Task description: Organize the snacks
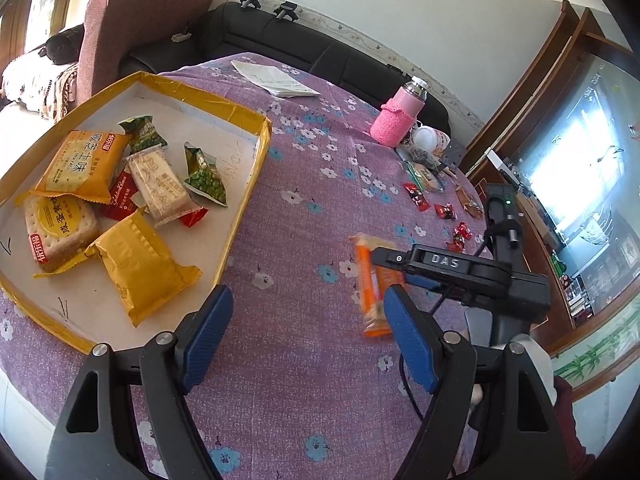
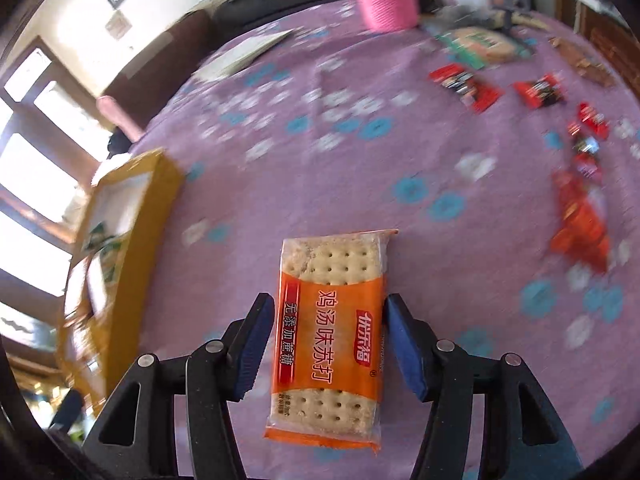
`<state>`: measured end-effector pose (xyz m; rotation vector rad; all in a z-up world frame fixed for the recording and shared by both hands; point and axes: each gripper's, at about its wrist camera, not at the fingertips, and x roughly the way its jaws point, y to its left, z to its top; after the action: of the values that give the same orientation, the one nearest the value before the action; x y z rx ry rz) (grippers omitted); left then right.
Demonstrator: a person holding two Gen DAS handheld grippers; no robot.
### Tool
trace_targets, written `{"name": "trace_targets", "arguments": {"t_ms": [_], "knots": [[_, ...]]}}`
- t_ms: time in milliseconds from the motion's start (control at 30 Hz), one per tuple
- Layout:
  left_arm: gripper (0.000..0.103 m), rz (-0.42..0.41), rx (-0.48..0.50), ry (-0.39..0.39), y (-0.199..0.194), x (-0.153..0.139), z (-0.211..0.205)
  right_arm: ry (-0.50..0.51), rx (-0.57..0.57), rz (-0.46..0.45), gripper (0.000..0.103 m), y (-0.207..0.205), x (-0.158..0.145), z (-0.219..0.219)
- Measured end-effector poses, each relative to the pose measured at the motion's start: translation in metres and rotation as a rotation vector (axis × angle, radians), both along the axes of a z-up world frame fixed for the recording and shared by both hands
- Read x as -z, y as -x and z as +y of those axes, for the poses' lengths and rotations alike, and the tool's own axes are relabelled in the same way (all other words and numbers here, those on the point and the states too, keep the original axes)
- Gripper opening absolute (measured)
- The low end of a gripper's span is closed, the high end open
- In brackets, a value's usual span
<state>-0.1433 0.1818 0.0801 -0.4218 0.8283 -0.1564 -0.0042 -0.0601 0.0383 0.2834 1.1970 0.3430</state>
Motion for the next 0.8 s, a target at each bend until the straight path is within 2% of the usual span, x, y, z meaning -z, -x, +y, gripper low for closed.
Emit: {"name": "trace_targets", "arguments": {"t_ms": [67, 133, 233, 300, 400, 500, 667, 800], "knots": [[0.078, -0.003, 0.004, -0.006, 0.002, -0.001, 0.0, -0.082, -0.03, -0.005, 0.057, 0.005, -0.009, -0.003], [0.078, -0.006, 0.006, -0.012, 0.003, -0.001, 0.0, -0.119, 0.005, -0.1, 0.058, 0.01, -0.032, -0.026], [0.078, -0.001, 0.011, -0.01, 0.002, 0.001, -0.001, -0.076, 0.131, -0.239, 0.062, 0.012, -0.061, -0.08], [0.078, 0.011, 0.024, -0.009, 0.0, 0.005, -0.006, 0.005, 0.225, -0.267, 0.065, 0.01, -0.068, -0.117], [0.078, 0.03, 0.053, -0.013, -0.004, 0.01, -0.018, 0.092, 0.317, -0.246, 0.066, 0.002, -0.059, -0.158], [0.078, 0.047, 0.081, -0.025, -0.005, 0.013, -0.031, 0.093, 0.367, -0.202, 0.066, -0.01, -0.038, -0.181], [0.078, 0.067, 0.09, -0.058, -0.007, 0.017, -0.044, 0.073, 0.373, -0.174, 0.066, -0.026, -0.013, -0.182], [0.078, 0.093, 0.082, -0.084, -0.013, 0.025, -0.051, 0.12, 0.35, -0.181, 0.065, -0.038, 0.001, -0.166]]}}
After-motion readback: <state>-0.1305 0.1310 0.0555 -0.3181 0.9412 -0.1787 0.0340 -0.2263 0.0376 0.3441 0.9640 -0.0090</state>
